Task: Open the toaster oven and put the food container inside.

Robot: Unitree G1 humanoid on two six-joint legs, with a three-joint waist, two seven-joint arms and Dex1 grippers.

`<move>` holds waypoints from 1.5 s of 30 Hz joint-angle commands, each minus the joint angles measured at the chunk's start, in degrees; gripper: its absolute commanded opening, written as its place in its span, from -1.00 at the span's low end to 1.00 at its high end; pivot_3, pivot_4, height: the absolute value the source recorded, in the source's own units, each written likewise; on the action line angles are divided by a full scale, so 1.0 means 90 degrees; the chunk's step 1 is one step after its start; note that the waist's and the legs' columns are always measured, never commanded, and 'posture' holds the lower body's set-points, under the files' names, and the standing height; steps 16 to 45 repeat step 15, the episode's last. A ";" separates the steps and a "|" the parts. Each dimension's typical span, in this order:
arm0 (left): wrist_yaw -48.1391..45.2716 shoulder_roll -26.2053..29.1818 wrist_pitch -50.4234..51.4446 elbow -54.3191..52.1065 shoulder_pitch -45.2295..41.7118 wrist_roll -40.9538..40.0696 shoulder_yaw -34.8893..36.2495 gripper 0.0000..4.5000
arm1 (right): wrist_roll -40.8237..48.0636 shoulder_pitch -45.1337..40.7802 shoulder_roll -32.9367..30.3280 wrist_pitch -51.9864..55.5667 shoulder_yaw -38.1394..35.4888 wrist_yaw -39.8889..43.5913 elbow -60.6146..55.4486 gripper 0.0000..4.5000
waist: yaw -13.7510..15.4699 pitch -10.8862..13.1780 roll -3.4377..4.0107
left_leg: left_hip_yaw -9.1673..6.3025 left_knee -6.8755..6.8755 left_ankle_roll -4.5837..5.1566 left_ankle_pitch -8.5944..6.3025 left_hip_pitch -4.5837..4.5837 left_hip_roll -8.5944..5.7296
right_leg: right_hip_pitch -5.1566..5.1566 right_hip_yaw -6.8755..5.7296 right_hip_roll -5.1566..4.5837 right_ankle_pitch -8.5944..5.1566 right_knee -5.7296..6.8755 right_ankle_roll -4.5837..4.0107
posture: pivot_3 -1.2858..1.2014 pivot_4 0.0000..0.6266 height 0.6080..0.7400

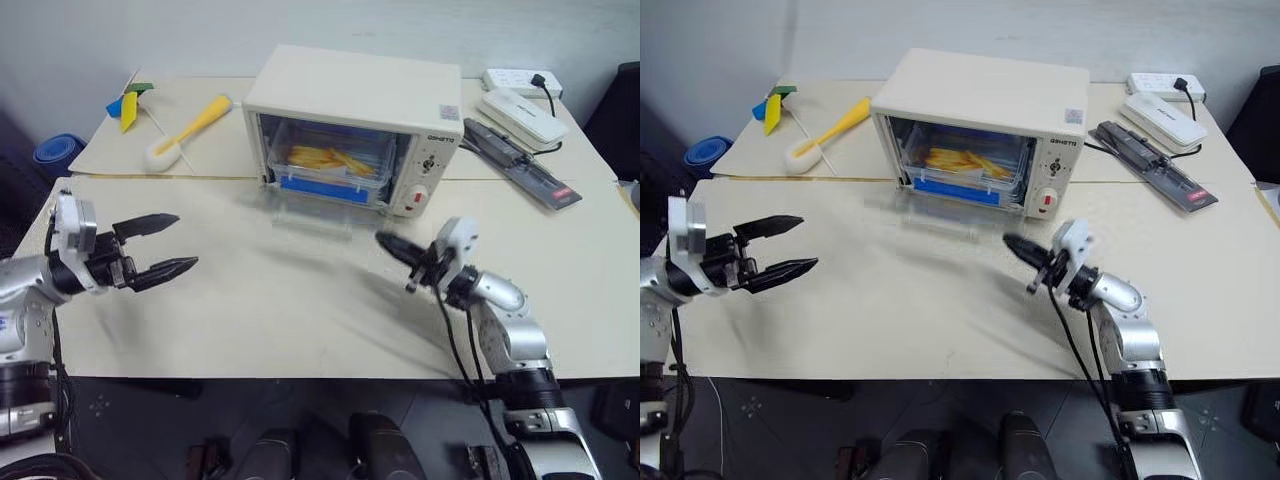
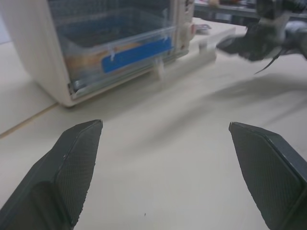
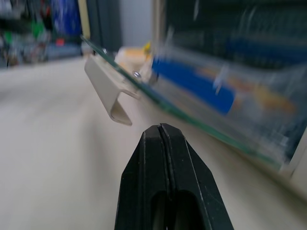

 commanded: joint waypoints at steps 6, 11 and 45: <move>0.0843 -0.0098 -0.0935 -0.0620 0.0995 0.0648 0.0209 1.00 | 0.0713 0.0022 -0.0589 0.0500 -0.0633 -0.0045 -0.1285 -1.00 | 0.0065 -0.0001 -0.0001 | -0.0004 0.0000 0.0002 -0.0001 -0.0001 -0.0003 | 0.0003 0.0002 -0.0002 0.0001 -0.0013 -0.0001 | 0.03 -0.52 1.00; 0.1065 -0.0082 -0.1209 -0.0839 0.1554 0.0999 0.0071 1.00 | -0.0344 0.1011 -0.1831 -0.0624 -0.0058 0.1451 -0.0933 -0.45 | 0.0162 -0.0001 -0.0003 | 0.0001 -0.0008 0.0017 -0.0011 -0.0001 -0.0004 | 0.0008 0.0004 -0.0003 0.0000 -0.0045 -0.0001 | 0.03 -0.52 1.00; 0.1202 -0.0165 -0.1262 -0.0943 0.1736 0.0936 0.0113 1.00 | -0.0350 0.1380 -0.1878 -0.1084 -0.0198 0.1713 -0.0593 0.14 | 0.0156 -0.0001 -0.0002 | 0.0007 -0.0002 0.0016 -0.0010 -0.0001 -0.0002 | 0.0011 0.0006 -0.0002 0.0001 -0.0045 -0.0001 | 0.03 -0.52 1.00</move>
